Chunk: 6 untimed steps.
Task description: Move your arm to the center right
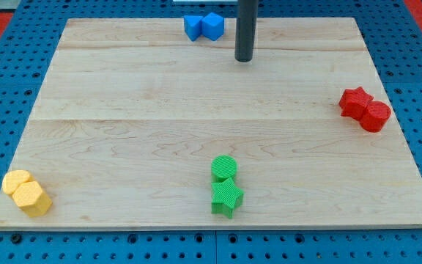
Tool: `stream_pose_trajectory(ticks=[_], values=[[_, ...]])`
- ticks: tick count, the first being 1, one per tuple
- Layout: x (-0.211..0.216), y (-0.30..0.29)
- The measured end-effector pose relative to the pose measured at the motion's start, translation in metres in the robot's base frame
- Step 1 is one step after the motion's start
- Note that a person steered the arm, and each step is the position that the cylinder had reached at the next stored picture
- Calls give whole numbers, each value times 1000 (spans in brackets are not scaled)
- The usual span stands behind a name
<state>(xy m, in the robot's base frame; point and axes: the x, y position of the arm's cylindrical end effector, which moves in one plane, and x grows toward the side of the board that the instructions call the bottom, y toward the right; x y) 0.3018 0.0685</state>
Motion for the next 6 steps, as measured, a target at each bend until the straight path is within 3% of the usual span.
stream_pose_trajectory(ticks=[1,3,5,6], values=[[7,43],[7,46],[24,144],[52,193]])
